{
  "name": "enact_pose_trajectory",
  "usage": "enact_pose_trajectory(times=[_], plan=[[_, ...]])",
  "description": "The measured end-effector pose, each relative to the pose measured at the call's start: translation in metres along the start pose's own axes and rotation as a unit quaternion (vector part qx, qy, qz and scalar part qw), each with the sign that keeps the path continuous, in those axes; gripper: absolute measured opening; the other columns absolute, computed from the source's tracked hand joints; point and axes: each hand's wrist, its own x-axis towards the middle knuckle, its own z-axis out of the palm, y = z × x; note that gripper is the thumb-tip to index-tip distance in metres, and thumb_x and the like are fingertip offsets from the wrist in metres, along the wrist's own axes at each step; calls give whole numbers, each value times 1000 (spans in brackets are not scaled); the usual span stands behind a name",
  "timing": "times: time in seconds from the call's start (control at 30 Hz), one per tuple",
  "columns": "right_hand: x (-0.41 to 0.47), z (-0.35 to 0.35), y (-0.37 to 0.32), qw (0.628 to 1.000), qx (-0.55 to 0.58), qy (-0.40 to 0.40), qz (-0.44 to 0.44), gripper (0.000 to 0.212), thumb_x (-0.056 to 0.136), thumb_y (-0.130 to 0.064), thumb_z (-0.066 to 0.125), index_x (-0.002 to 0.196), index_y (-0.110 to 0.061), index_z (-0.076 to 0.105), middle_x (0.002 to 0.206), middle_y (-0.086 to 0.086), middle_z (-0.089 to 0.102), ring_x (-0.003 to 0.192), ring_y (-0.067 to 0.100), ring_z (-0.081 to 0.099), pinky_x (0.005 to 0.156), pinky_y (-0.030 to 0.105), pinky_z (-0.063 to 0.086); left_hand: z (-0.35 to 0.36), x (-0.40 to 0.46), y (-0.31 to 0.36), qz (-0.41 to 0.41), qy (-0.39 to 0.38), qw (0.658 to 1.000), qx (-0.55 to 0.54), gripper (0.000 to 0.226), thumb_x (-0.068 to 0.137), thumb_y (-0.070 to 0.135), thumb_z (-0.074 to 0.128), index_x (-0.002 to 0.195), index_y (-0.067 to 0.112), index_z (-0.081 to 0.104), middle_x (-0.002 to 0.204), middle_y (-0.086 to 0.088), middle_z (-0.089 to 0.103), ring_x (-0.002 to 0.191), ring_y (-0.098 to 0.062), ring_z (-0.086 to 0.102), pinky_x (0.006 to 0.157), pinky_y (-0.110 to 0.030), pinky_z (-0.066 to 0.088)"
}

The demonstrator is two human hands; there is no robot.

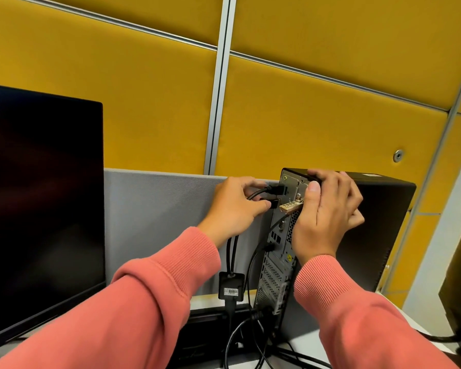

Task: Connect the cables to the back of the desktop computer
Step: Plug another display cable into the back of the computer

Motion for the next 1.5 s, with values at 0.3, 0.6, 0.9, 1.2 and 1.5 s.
enact_pose_trajectory(times=[0.3, 0.6, 0.9, 1.2, 1.5], plan=[[0, 2, 0, 1000, -5, 4, 0, 30, 101, -30, 35, 117, -29, 60, 130, -13, 50, 139, 13, 31, 100, 44, 23, 10, -7, -1, 13, 55, 998, 8, 43, 85, 20, 84, 121, 32, 64, 89, 7, 70, 80, -4, 64, 62, -14, 42], [0, 2, 0, 1000, -8, 5, -1, 28, 101, -29, 35, 116, -28, 59, 131, -10, 51, 139, 14, 31, 100, 47, 24, 12, -8, -1, 33, 64, 997, 31, 40, 86, 21, 83, 121, 29, 65, 88, 7, 67, 82, -2, 63, 62, -6, 41], [0, 1, 2, 1000, -5, 1, -7, 29, 101, -31, 35, 117, -29, 59, 129, -13, 50, 138, 13, 31, 99, 48, 24, 7, -2, -5, 10, 34, 997, 67, 16, 84, 30, 83, 88, 19, 72, 83, 3, 69, 79, -12, 62, 62, -23, 43], [0, 3, 0, 1000, -8, 7, 1, 28, 101, -30, 35, 116, -28, 59, 129, -12, 50, 138, 14, 32, 99, 47, 24, 10, -1, -3, 16, 32, 997, 73, 17, 87, 27, 82, 84, 13, 74, 81, -5, 72, 70, -11, 57, 61, -25, 44], [1, 1, -1, 1000, -8, -2, 4, 29, 101, -31, 34, 116, -29, 59, 128, -12, 50, 138, 14, 32, 100, 50, 25, 11, -1, -6, 21, 38, 995, 87, 17, 87, 28, 81, 84, 15, 72, 83, -5, 72, 85, -23, 67, 75, -40, 56]])
